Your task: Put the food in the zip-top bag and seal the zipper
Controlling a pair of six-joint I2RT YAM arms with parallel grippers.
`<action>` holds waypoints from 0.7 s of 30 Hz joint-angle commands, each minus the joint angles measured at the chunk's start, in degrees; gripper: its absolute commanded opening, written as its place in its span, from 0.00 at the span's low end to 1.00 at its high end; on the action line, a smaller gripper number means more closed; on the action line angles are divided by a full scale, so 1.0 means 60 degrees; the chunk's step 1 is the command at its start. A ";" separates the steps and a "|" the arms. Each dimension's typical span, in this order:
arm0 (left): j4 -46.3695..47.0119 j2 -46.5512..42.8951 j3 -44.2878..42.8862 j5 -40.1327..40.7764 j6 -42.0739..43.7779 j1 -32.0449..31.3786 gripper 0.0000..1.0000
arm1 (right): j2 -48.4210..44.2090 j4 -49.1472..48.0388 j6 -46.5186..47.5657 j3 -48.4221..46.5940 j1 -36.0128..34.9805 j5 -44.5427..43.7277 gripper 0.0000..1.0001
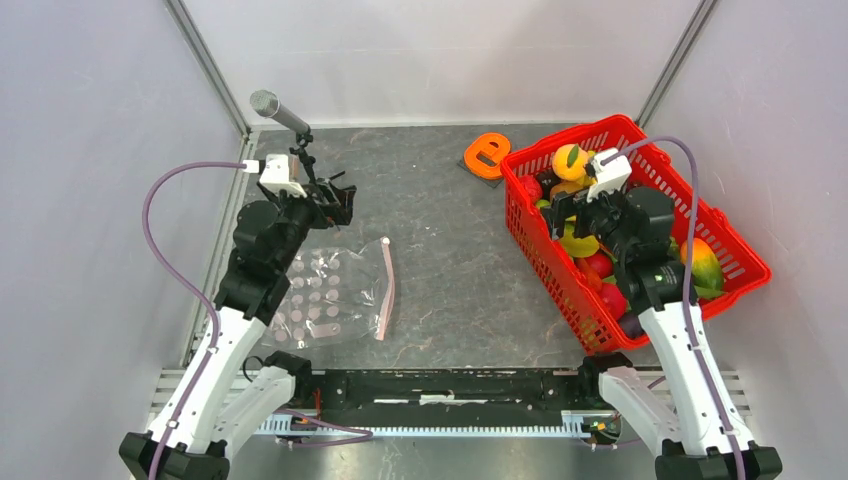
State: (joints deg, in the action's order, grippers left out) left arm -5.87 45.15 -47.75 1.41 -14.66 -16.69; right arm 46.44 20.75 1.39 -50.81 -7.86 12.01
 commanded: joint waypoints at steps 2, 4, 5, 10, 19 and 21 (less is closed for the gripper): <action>0.0830 -0.0188 0.0253 0.0131 0.0069 -0.0015 1.00 | 0.0177 -0.0009 0.0157 -0.0716 -0.0030 0.0839 0.98; 0.0905 -0.0352 0.0352 -0.0310 0.0245 -0.0015 1.00 | 0.0201 -0.0005 0.0106 -0.0688 -0.0038 0.1088 0.98; 0.0831 -0.0444 0.0404 -0.0856 0.0326 -0.0016 1.00 | 0.0207 -0.0003 0.0063 -0.0673 -0.0037 0.1145 0.98; -0.0170 -0.0779 0.0484 0.0794 -0.2595 -0.0008 1.00 | 0.0251 0.0031 0.0021 -0.0558 -0.0036 0.1257 0.98; -0.0527 -0.0716 0.0594 -0.1842 -0.1670 0.0007 1.00 | 0.0777 -0.0013 -0.0217 -0.0263 -0.0046 0.2303 0.98; -0.1025 -0.0415 0.0384 -0.2248 -0.1601 0.0003 1.00 | 0.1031 -0.0055 -0.0536 -0.0256 -0.0088 0.2420 0.98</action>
State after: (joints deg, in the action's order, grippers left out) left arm -7.18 39.99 -42.24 -4.75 -24.27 -16.62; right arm 50.52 21.54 0.97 -52.64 -7.86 22.87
